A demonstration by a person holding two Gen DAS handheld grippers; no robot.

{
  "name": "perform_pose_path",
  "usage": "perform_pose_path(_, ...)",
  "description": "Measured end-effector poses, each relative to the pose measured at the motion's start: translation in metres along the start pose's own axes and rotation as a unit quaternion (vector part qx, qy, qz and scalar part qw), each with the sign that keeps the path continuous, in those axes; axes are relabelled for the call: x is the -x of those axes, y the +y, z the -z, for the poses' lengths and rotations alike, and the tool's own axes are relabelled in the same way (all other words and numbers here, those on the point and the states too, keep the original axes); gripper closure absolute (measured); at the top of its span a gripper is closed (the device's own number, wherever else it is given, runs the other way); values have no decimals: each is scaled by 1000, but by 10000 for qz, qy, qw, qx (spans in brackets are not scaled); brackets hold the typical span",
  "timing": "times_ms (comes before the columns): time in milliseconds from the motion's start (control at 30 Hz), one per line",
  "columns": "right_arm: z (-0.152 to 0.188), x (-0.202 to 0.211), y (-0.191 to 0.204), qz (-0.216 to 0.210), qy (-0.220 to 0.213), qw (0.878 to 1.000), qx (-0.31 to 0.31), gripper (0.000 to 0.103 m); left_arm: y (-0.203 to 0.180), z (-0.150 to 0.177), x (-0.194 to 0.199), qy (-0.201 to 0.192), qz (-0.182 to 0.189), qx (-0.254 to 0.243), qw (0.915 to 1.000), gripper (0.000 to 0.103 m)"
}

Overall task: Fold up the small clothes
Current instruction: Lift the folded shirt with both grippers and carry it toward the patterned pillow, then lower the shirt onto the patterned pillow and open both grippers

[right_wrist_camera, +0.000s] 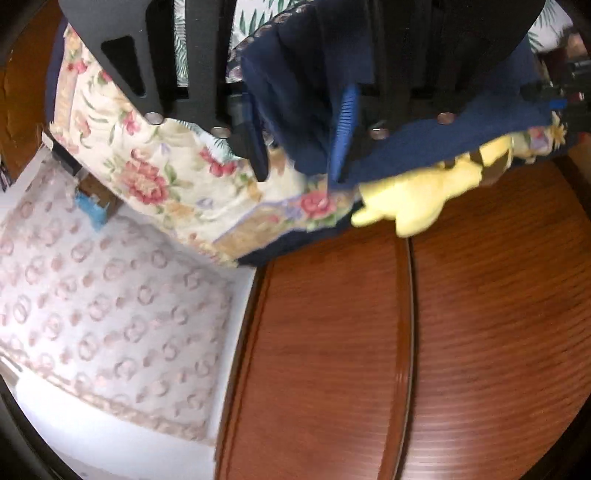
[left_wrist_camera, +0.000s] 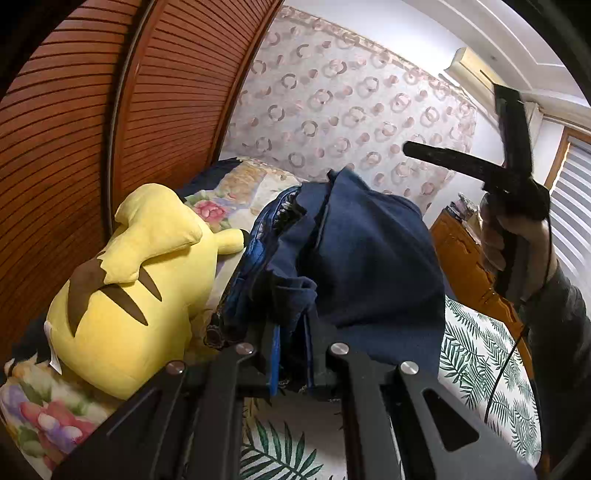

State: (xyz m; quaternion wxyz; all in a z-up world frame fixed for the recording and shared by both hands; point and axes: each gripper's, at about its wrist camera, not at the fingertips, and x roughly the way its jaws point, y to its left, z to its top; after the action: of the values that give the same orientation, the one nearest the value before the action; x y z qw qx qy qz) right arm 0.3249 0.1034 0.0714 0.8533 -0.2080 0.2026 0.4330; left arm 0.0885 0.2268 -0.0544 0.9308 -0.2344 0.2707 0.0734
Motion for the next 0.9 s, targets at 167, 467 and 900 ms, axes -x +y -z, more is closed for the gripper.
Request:
perform_pose_path(167, 19, 8, -1, -473, 189, 9987, -98, 54, 2, 0, -4, 31, -83, 11, 10000, 95)
perform_pose_path(467, 69, -52, -1, -578, 930, 9934, -332, 54, -2, -1, -6, 90, -246, -149, 9995, 95)
perform_pose_path(900, 80, 2, 1, -240, 528, 9952, -785, 51, -31, 0, 25, -140, -899, -847, 9922, 85)
